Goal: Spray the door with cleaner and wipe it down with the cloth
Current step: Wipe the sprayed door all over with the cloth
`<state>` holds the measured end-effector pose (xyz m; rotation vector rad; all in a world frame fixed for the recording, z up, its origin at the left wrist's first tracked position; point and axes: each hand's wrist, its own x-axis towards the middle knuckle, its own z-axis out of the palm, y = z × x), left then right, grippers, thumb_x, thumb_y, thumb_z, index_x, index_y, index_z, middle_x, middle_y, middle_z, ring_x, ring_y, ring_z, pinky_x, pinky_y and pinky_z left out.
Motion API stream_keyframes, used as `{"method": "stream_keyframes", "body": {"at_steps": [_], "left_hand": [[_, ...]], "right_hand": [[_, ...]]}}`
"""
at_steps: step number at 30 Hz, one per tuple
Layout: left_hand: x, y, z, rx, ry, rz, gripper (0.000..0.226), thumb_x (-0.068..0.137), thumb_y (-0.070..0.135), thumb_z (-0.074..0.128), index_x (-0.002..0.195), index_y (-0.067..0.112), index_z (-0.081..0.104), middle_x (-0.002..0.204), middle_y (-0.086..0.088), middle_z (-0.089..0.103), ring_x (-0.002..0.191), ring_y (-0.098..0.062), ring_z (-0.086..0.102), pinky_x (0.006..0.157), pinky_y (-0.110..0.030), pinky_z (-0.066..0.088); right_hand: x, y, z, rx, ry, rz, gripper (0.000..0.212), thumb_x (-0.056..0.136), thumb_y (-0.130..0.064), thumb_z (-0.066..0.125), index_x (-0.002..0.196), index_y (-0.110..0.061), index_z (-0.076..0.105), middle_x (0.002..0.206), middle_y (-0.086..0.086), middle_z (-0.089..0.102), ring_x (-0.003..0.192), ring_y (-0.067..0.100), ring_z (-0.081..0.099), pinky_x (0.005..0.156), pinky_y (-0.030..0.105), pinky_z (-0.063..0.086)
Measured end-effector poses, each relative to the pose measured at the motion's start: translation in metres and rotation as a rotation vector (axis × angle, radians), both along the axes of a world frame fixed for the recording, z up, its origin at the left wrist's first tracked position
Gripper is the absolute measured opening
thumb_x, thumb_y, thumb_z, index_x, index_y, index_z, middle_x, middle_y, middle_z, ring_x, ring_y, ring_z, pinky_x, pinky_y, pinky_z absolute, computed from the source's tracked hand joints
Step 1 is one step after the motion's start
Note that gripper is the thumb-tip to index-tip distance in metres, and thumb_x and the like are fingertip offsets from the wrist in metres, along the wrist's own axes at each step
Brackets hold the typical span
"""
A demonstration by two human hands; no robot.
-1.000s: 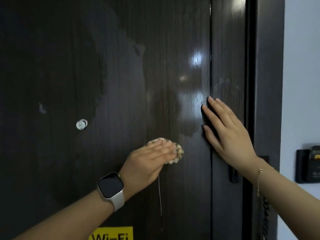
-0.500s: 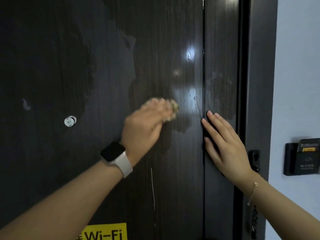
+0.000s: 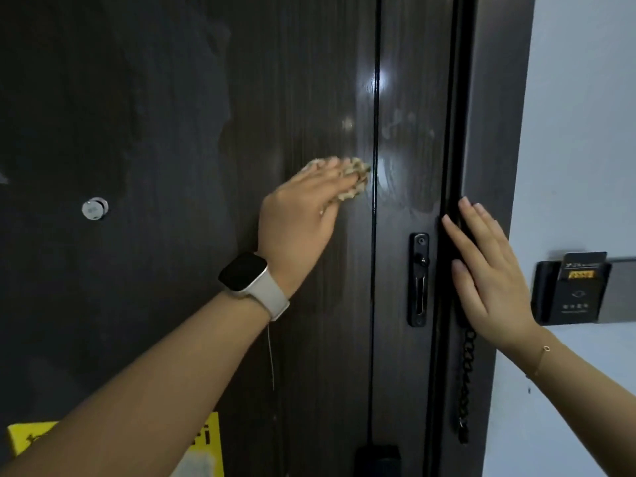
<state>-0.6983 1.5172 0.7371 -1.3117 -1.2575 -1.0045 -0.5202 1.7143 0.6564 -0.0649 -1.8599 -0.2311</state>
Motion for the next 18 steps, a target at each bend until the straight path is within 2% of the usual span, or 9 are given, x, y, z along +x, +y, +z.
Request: {"method": "stream_keyframes", "body": {"at_steps": [3,6,8,10,12,15,18], "left_hand": [[0.006,0.014,-0.019,-0.013,0.032,0.013,0.039,0.083,-0.006,0.068,0.116,0.014,0.071,0.124,-0.003,0.067,0.121,-0.017,0.059,0.110,-0.037,0.041],[0.014,0.021,-0.103,-0.107,0.134,0.015,0.038,0.083,-0.009,0.067,0.115,0.012,0.071,0.125,-0.003,0.067,0.121,-0.017,0.059,0.108,-0.037,0.044],[0.020,0.021,-0.157,-0.176,0.145,-0.021,0.028,0.091,-0.001,0.064,0.115,0.011,0.071,0.127,-0.001,0.065,0.123,-0.013,0.058,0.110,-0.033,0.041],[0.023,0.021,-0.177,-0.198,0.128,-0.060,0.024,0.098,0.006,0.055,0.113,0.011,0.072,0.127,-0.001,0.065,0.124,-0.011,0.057,0.110,-0.032,0.041],[0.026,0.024,-0.159,-0.183,0.111,-0.051,0.025,0.095,0.002,0.057,0.113,0.010,0.072,0.125,-0.001,0.066,0.123,-0.011,0.057,0.110,-0.032,0.041],[0.036,0.033,-0.095,-0.074,0.030,-0.027,0.036,0.083,-0.008,0.066,0.114,0.011,0.072,0.122,-0.003,0.067,0.122,-0.010,0.055,0.113,-0.029,0.037],[0.041,0.045,-0.033,0.026,-0.039,-0.038,0.040,0.081,-0.006,0.069,0.115,0.015,0.070,0.122,-0.004,0.067,0.121,-0.013,0.057,0.110,-0.035,0.042]], "right_hand": [[-0.001,0.003,-0.001,-0.013,0.012,0.071,0.050,0.098,-0.012,0.035,0.148,-0.004,0.036,0.160,0.012,0.026,0.150,0.028,0.019,0.122,0.046,0.017],[0.000,0.004,-0.001,-0.002,0.032,0.107,0.050,0.098,-0.012,0.035,0.146,0.000,0.037,0.158,0.014,0.028,0.150,0.029,0.021,0.122,0.045,0.018],[0.000,0.005,-0.001,-0.003,0.032,0.118,0.050,0.098,-0.011,0.036,0.146,0.001,0.037,0.158,0.015,0.029,0.150,0.029,0.021,0.122,0.044,0.018],[0.000,0.005,-0.002,-0.002,0.034,0.122,0.050,0.098,-0.010,0.036,0.146,0.002,0.036,0.158,0.016,0.029,0.149,0.029,0.021,0.122,0.045,0.018],[-0.002,0.005,-0.002,-0.001,0.031,0.133,0.050,0.097,-0.008,0.035,0.146,0.002,0.035,0.158,0.016,0.028,0.149,0.030,0.021,0.122,0.046,0.018],[-0.003,0.007,-0.003,-0.015,0.051,0.147,0.052,0.095,-0.005,0.033,0.146,0.005,0.035,0.157,0.016,0.028,0.149,0.031,0.022,0.122,0.045,0.018],[-0.003,0.007,-0.004,-0.022,0.071,0.150,0.052,0.095,-0.005,0.033,0.145,0.007,0.035,0.157,0.018,0.028,0.148,0.032,0.023,0.122,0.046,0.020]]}}
